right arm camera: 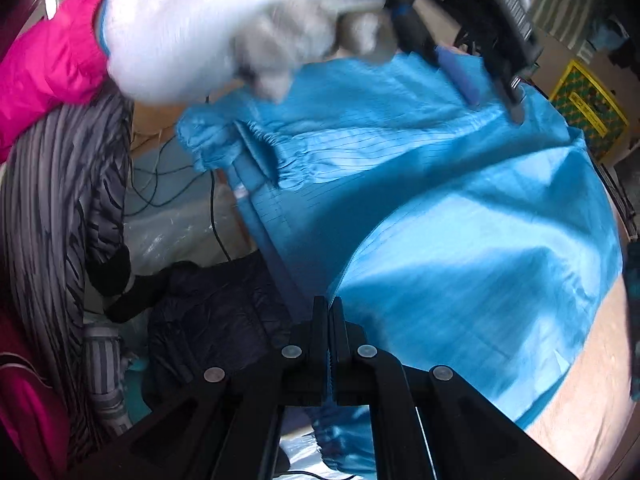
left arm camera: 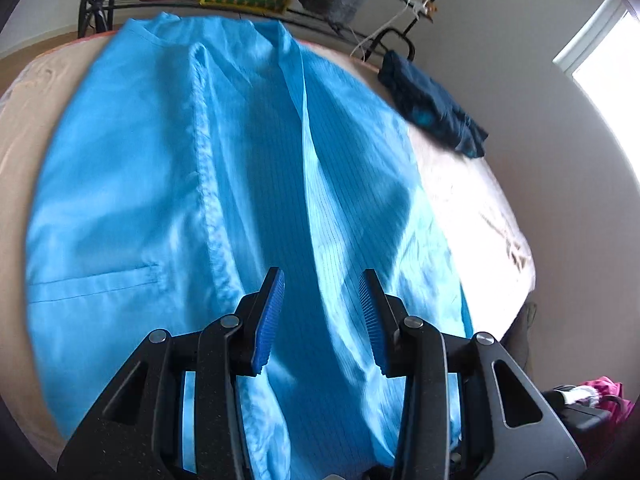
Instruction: Fold large clothes
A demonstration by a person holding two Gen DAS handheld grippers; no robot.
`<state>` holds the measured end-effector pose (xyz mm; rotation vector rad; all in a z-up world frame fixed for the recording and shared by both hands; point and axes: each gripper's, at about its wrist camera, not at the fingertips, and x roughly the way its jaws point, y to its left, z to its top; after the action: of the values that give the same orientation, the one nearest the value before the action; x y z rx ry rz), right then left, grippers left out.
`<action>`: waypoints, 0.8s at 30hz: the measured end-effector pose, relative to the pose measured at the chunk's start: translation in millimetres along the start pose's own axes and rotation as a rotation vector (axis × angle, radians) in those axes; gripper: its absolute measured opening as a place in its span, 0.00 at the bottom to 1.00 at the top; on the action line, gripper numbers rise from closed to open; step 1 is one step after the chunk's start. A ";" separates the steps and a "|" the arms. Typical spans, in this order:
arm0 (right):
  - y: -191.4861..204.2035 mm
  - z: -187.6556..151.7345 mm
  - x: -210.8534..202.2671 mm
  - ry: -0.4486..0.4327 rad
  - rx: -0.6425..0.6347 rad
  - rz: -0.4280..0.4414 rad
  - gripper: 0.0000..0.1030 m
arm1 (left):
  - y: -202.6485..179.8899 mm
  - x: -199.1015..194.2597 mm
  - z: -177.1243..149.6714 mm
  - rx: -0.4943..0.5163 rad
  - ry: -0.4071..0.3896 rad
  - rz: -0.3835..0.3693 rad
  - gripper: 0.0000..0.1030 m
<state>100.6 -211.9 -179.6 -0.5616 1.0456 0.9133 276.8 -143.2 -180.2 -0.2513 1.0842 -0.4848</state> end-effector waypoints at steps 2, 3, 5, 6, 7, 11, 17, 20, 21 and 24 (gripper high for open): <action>2.2 -1.0 -3.1 -0.005 -0.008 -0.001 0.00 | -4.3 13.7 6.1 0.011 0.028 0.008 0.38; 2.8 -2.8 -4.2 -0.002 -0.014 -0.006 0.00 | -8.7 21.1 13.5 0.028 0.036 0.028 0.38; 5.7 -3.1 -0.4 0.008 -0.024 -0.009 0.00 | -12.8 29.2 31.0 0.045 0.023 0.061 0.38; 7.2 -3.3 1.0 0.015 -0.028 -0.012 0.00 | -13.7 33.3 44.5 0.038 0.015 0.071 0.38; 9.1 -4.0 1.6 0.018 -0.036 -0.010 0.00 | -12.9 36.5 55.6 0.031 0.006 0.077 0.38; 12.7 -7.1 -4.6 0.011 -0.056 0.049 0.00 | -13.9 60.7 101.3 0.051 -0.008 0.155 0.39; 3.6 -15.7 -12.2 0.010 -0.062 0.036 0.00 | 18.1 100.4 130.6 -0.024 0.005 0.235 0.34; -10.1 -24.0 -17.3 0.002 -0.024 0.027 0.00 | 32.6 116.8 136.7 -0.054 0.027 0.241 0.10; -14.7 -26.7 -18.1 0.002 -0.012 0.018 0.00 | 37.1 120.0 137.8 -0.058 0.023 0.242 0.05; -27.9 -31.6 -19.8 -0.007 0.026 0.022 0.00 | 57.4 113.7 140.7 -0.163 -0.038 0.247 0.05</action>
<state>105.0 -258.1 -175.4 -0.5255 1.0576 0.9191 459.5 -155.0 -230.0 -0.2646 1.1014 -0.1701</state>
